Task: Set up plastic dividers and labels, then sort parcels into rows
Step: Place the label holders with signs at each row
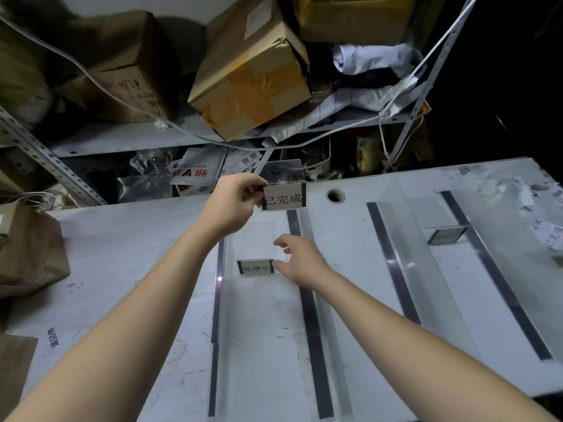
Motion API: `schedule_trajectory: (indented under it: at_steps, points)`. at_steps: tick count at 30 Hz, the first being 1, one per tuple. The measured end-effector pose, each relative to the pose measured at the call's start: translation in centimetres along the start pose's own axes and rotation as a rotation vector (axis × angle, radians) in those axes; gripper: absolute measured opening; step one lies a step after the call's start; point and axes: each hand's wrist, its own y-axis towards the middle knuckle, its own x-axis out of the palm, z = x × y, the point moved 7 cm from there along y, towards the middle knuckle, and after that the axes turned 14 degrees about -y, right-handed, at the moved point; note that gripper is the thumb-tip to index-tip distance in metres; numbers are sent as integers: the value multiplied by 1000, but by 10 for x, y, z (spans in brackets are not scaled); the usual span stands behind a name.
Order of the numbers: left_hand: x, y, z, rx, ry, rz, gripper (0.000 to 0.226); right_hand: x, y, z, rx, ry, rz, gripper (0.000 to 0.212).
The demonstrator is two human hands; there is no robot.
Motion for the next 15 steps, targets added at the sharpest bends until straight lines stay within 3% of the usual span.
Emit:
schedule_trajectory:
  at_steps: [4, 15]
  points:
    - [15, 8, 16, 18, 19, -2, 22, -69, -35, 20, -23, -123, 113, 52]
    - [123, 35, 83, 68, 51, -87, 18, -181, -97, 163, 198, -482, 181, 60]
